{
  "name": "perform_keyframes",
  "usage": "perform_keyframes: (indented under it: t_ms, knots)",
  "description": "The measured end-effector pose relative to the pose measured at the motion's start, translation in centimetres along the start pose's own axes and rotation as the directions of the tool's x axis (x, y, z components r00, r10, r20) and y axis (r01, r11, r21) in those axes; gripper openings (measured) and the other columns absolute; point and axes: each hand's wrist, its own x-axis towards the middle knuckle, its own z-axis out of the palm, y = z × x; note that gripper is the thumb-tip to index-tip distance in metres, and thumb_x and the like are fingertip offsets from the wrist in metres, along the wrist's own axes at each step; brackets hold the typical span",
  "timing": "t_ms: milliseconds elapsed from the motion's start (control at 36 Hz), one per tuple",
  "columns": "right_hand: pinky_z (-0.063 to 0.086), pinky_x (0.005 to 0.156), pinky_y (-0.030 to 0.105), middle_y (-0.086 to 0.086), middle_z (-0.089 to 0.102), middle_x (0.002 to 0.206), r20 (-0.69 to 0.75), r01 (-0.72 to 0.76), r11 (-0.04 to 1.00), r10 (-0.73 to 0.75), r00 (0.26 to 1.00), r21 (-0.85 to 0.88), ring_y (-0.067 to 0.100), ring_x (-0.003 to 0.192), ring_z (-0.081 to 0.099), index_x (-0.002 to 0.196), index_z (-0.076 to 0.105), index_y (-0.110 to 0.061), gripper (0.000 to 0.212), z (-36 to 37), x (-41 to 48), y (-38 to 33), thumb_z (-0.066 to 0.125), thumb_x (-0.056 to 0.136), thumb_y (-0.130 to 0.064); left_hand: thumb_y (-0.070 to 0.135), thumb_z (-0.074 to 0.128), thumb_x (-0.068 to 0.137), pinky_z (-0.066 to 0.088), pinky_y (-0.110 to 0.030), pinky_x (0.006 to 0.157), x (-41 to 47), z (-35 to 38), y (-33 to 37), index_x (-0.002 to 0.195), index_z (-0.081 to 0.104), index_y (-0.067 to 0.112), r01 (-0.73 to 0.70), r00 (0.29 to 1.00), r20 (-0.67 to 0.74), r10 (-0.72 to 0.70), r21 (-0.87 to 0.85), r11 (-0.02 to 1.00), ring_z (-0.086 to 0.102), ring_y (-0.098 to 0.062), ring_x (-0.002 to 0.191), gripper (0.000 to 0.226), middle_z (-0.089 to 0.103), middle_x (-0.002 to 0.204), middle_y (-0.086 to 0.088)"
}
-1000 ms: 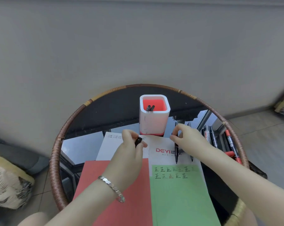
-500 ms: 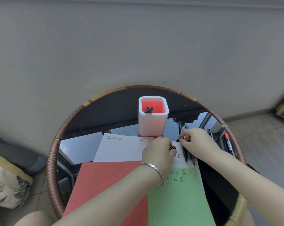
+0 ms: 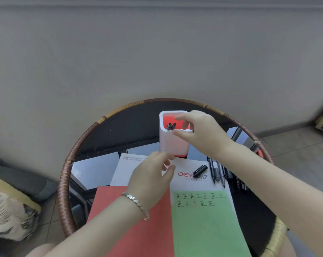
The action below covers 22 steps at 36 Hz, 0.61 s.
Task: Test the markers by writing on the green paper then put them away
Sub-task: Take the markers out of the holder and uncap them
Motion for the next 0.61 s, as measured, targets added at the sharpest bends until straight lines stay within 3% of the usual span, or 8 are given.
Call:
perform_keyframes:
  t_ms: [83, 222, 306, 472, 556, 611]
  knots:
    - [0.035, 0.073, 0.023, -0.003, 0.053, 0.092, -0.005, -0.007, 1.000, 0.007, 1.000, -0.023, 0.010, 0.082, 0.043, 0.113, 0.064, -0.018, 0.029, 0.7, 0.5, -0.2, 0.060, 0.086, -0.028, 0.017, 0.054, 0.087, 0.046, -0.022, 0.074, -0.4, -1.7, -0.6, 0.103, 0.061, 0.023, 0.002, 0.995, -0.101, -0.005, -0.026, 1.000, 0.052, 0.005, 0.082, 0.019, 0.057, 0.086, 0.014]
    - [0.042, 0.069, 0.030, 0.001, 0.059, 0.086, -0.135, 0.000, 0.999, -0.005, 0.991, -0.037, 0.015, 0.074, 0.049, 0.100, 0.069, -0.013, 0.020, 0.5, 0.6, -0.1, 0.056, 0.088, -0.024, 0.010, 0.056, 0.085, 0.048, -0.026, 0.076, -0.4, -3.6, -1.0, 0.106, 0.061, 0.019, -0.019, 0.975, -0.221, 0.011, -0.034, 0.999, 0.055, -0.004, 0.089, 0.023, 0.061, 0.095, 0.008]
    - [0.048, 0.064, 0.032, -0.004, 0.059, 0.079, -0.286, 0.045, 0.986, 0.003, 0.958, 0.160, 0.019, 0.065, 0.056, 0.093, 0.066, -0.013, 0.013, -1.4, -0.2, -1.0, 0.056, 0.089, -0.019, 0.009, 0.057, 0.084, 0.038, -0.008, 0.083, -0.2, -4.0, -0.8, 0.114, 0.057, 0.018, -0.044, 0.964, -0.263, 0.028, -0.054, 0.998, 0.049, 0.000, 0.101, 0.031, 0.055, 0.107, 0.012]
    - [0.052, 0.073, 0.024, -0.010, 0.065, 0.080, -0.483, 0.198, 0.851, 0.073, 0.872, 0.487, 0.009, 0.075, 0.063, 0.089, 0.054, -0.031, 0.015, -5.2, -3.3, -3.0, 0.047, 0.093, -0.018, 0.022, 0.054, 0.084, 0.025, -0.002, 0.097, 0.7, -3.6, 1.3, 0.127, 0.042, 0.025, -0.191, 0.942, -0.302, 0.145, -0.130, 0.973, 0.033, 0.017, 0.113, 0.044, 0.041, 0.118, 0.023]
    - [0.053, 0.068, 0.020, -0.009, 0.068, 0.078, -0.451, 0.176, 0.777, 0.151, 0.880, 0.604, 0.010, 0.074, 0.067, 0.090, 0.054, -0.027, 0.013, -5.8, -4.6, -3.2, 0.046, 0.094, -0.017, 0.030, 0.048, 0.088, 0.028, -0.011, 0.100, 1.0, -2.8, 2.3, 0.130, 0.041, 0.020, -0.230, 0.943, -0.271, 0.195, -0.103, 0.968, 0.037, 0.003, 0.118, 0.044, 0.045, 0.125, 0.014]
    - [0.053, 0.065, 0.019, -0.005, 0.068, 0.075, -0.375, 0.113, 0.700, 0.234, 0.897, 0.705, 0.010, 0.069, 0.067, 0.089, 0.055, -0.023, 0.009, -5.7, -5.2, -3.2, 0.047, 0.093, -0.020, 0.032, 0.041, 0.089, 0.038, -0.020, 0.094, 0.9, -2.3, 2.8, 0.125, 0.046, 0.018, -0.258, 0.940, -0.251, 0.232, -0.078, 0.963, 0.048, -0.006, 0.109, 0.039, 0.054, 0.117, 0.007]
